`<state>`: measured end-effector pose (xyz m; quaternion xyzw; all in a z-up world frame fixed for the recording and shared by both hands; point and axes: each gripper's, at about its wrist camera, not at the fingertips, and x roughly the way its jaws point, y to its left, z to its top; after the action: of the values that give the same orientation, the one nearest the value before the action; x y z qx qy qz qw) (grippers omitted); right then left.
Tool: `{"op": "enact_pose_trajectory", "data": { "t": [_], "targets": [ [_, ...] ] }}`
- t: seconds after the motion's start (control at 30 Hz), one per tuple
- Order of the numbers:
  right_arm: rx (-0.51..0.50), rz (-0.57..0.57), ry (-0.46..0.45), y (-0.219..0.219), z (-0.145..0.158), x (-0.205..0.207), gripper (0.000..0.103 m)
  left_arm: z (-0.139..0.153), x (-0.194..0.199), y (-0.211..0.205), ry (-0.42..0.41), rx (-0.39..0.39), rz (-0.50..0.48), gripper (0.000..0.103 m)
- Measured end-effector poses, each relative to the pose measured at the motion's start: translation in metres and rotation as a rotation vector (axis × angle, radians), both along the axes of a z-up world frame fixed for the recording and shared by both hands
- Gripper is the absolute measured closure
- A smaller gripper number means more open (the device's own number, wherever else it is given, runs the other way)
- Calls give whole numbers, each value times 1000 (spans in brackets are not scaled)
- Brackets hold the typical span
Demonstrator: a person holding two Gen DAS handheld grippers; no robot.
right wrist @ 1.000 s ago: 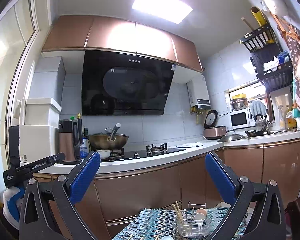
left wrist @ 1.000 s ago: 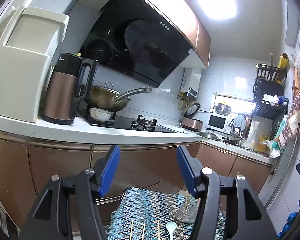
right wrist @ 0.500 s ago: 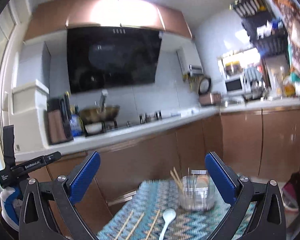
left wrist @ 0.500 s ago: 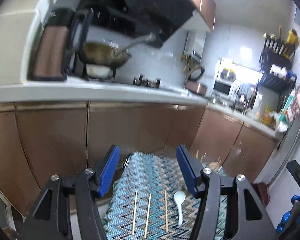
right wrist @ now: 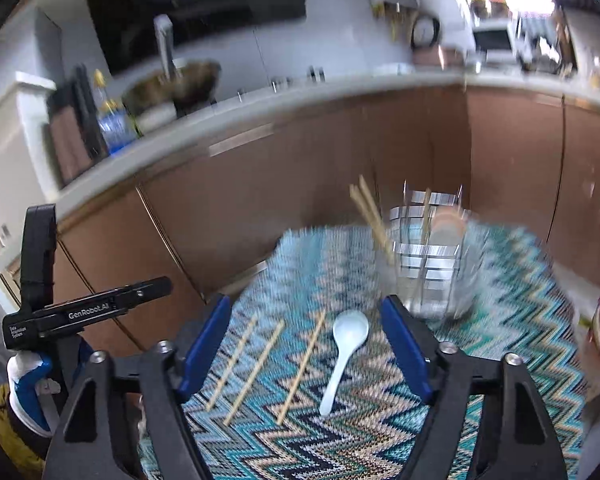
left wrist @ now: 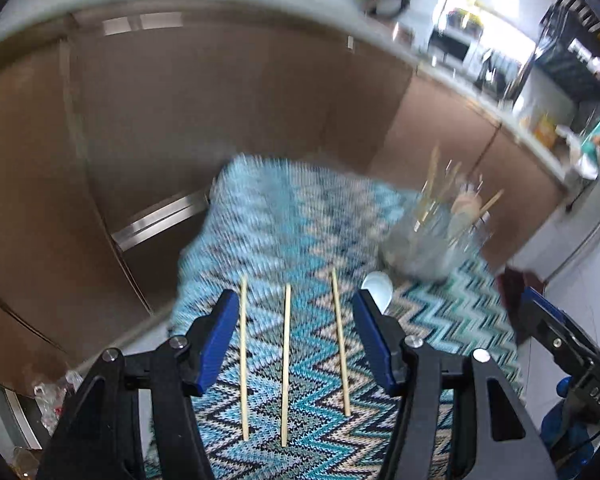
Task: Organize utensils
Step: 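Grasp the white spoon with the right gripper while the left gripper grasps a chopstick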
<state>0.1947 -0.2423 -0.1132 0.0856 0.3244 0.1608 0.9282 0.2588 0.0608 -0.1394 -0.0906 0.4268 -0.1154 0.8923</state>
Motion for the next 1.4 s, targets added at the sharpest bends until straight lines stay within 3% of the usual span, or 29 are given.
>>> {"op": "enact_pose_trajectory", "data": {
  "t": [0.17,0.4,0.97,1.27,1.4],
  "targets": [
    [-5,-1,127,-4,-56,39,48,-50,36,-15,131,14,-30,59],
    [14,7,202,-13,-110,83,62,-83,68,-26,189,56,-50,69],
    [-160,165,244,7,-138,142,72,-117,106,-43,328,110,-139,88],
    [-235,237,256,19,-146,151,75,-129,114,-45,367,127,-152,89],
    [-242,257,266,23,-150,154,89,-130,116,-45,367,137,-158,92]
  ]
}}
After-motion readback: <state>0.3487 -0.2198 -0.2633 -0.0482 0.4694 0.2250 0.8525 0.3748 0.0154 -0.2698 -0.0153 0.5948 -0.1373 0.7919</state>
